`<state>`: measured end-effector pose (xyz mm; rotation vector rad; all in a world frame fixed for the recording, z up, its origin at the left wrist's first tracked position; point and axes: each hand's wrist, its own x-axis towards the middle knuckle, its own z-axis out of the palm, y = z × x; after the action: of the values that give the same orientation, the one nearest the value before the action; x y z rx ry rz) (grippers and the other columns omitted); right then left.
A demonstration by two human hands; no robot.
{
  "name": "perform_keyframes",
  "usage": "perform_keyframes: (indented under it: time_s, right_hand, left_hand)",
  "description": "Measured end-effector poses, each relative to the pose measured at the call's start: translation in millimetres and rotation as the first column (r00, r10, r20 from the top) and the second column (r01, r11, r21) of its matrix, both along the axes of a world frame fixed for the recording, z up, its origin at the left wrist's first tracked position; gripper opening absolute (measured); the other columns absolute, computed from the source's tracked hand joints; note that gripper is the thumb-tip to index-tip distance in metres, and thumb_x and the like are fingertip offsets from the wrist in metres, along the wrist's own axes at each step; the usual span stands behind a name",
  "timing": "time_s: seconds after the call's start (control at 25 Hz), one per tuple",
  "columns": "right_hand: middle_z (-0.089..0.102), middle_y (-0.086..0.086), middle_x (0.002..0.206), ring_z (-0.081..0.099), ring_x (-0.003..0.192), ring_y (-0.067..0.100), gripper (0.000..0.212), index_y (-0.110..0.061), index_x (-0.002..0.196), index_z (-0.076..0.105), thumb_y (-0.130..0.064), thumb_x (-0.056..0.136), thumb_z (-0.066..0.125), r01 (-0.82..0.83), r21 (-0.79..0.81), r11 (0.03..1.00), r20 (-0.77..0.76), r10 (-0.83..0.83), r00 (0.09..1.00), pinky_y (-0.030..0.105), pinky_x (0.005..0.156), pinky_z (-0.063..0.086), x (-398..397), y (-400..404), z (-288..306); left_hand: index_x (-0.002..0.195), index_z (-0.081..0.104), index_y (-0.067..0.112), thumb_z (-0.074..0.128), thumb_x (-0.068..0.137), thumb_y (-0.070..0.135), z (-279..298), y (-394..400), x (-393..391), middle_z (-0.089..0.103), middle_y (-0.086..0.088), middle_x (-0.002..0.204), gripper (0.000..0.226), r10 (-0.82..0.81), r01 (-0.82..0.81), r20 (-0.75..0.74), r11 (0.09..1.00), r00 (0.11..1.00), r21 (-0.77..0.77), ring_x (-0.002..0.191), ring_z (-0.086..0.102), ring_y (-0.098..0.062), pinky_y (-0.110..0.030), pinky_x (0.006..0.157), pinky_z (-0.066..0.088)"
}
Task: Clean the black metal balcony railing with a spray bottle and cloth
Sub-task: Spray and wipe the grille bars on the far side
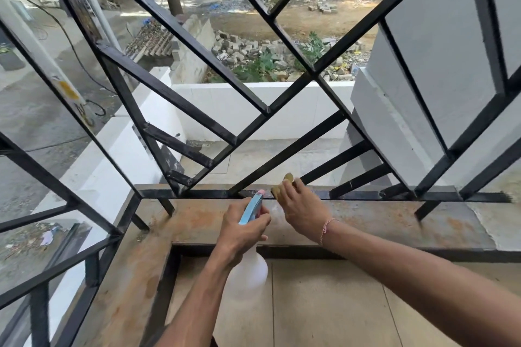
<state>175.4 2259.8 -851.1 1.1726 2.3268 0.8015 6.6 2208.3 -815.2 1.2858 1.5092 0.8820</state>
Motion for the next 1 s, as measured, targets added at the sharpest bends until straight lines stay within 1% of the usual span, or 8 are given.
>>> perform_keyframes:
  time_s: [0.16, 0.32, 0.48, 0.6, 0.76, 0.88, 0.92, 1.0]
  right_hand:
    - [0.021, 0.042, 0.153, 0.023, 0.144, 0.054, 0.071, 0.018, 0.149, 0.012, -0.024, 0.103, 0.046, 0.065, 0.143, 0.988, 0.274, -0.102, 0.956, 0.062, 0.12, 0.018, 23.3, -19.0, 39.4]
    - [0.024, 0.046, 0.147, 0.031, 0.138, 0.053, 0.064, 0.023, 0.145, 0.016, -0.012, 0.101, 0.048, 0.259, 0.295, 0.92, 0.223, -0.33, 0.917, 0.056, 0.116, 0.032, 63.4, -11.1, 87.5]
    - [0.011, 0.052, 0.148, 0.016, 0.142, 0.061, 0.069, 0.03, 0.141, 0.001, -0.021, 0.105, 0.031, 0.26, 0.317, 0.912, 0.265, -0.348, 0.899, 0.062, 0.12, 0.018, 66.9, -18.2, 80.1]
    - [0.013, 0.05, 0.149, 0.015, 0.143, 0.06, 0.073, 0.031, 0.14, -0.001, -0.017, 0.103, 0.039, 0.3, 0.235, 0.924, 0.066, -0.323, 0.944, 0.067, 0.119, 0.004, 47.5, -14.2, 50.6]
    - [0.019, 0.031, 0.16, 0.015, 0.15, 0.045, 0.068, 0.006, 0.155, 0.013, -0.033, 0.105, 0.037, 0.18, -0.101, 0.978, -0.313, -0.203, 0.928, 0.057, 0.124, 0.004, -9.3, -1.7, -10.2]
    - [-0.01, 0.019, 0.166, -0.014, 0.152, 0.036, 0.096, -0.008, 0.157, -0.015, -0.048, 0.099, 0.051, 0.086, -0.35, 0.933, -0.453, -0.249, 0.856, 0.046, 0.123, -0.016, -52.6, 14.9, -55.2]
    - [-0.011, 0.018, 0.166, -0.017, 0.151, 0.034, 0.101, -0.01, 0.157, -0.017, -0.047, 0.097, 0.055, 0.024, -0.332, 0.943, -0.513, -0.202, 0.834, 0.045, 0.122, -0.017, -57.1, 21.2, -66.9]
    - [0.004, 0.016, 0.167, -0.007, 0.153, 0.032, 0.093, -0.007, 0.159, -0.002, -0.039, 0.096, 0.059, -0.096, -0.199, 0.975, -0.576, -0.038, 0.817, 0.045, 0.125, -0.008, -49.5, 29.7, -77.5]
  left_hand:
    - [0.089, 0.067, 0.011, 0.068, 0.09, 0.006, -5.7, 4.3, 6.6, 0.061, -0.009, 0.089, 0.006, -0.024, 0.024, -0.001, 0.999, 1.0, -0.027, 0.083, 0.064, -0.02, -0.036, 0.069, 0.065]
    - [0.09, 0.068, 0.011, 0.067, 0.089, 0.006, -9.4, 4.9, 13.7, 0.061, -0.009, 0.091, 0.005, -0.035, 0.036, 0.017, 0.999, 0.999, -0.038, 0.085, 0.064, -0.02, -0.034, 0.068, 0.065]
    - [0.089, 0.067, 0.011, 0.068, 0.09, 0.008, -8.8, 3.2, 20.9, 0.062, -0.008, 0.089, 0.003, -0.069, 0.069, 0.017, 0.998, 0.997, -0.008, 0.083, 0.065, -0.02, -0.035, 0.07, 0.065]
    - [0.088, 0.067, 0.012, 0.068, 0.09, 0.007, -7.8, 4.9, 20.8, 0.062, -0.007, 0.088, 0.005, -0.063, 0.064, 0.035, 0.998, 0.997, -0.004, 0.082, 0.065, -0.018, -0.032, 0.069, 0.065]
    - [0.092, 0.069, 0.016, 0.067, 0.091, 0.01, -10.6, 5.7, 16.0, 0.066, -0.007, 0.089, 0.006, -0.058, 0.058, 0.058, 0.998, 0.997, -0.005, 0.083, 0.069, -0.018, -0.03, 0.066, 0.064]
    - [0.106, 0.072, 0.018, 0.068, 0.092, 0.014, -16.5, 11.3, 4.4, 0.071, -0.009, 0.095, 0.014, 0.04, -0.041, 0.081, 0.999, 0.996, 0.011, 0.089, 0.073, -0.022, -0.04, 0.07, 0.066]
    - [0.109, 0.072, 0.017, 0.069, 0.092, 0.014, -18.2, 13.8, 0.8, 0.071, -0.01, 0.095, 0.017, 0.063, -0.064, 0.082, 0.998, 0.995, 0.013, 0.09, 0.073, -0.024, -0.042, 0.071, 0.066]
    - [0.112, 0.072, 0.016, 0.07, 0.093, 0.014, -16.9, 15.7, -1.9, 0.071, -0.009, 0.095, 0.02, 0.075, -0.077, 0.081, 0.997, 0.994, 0.019, 0.089, 0.073, -0.023, -0.042, 0.071, 0.066]
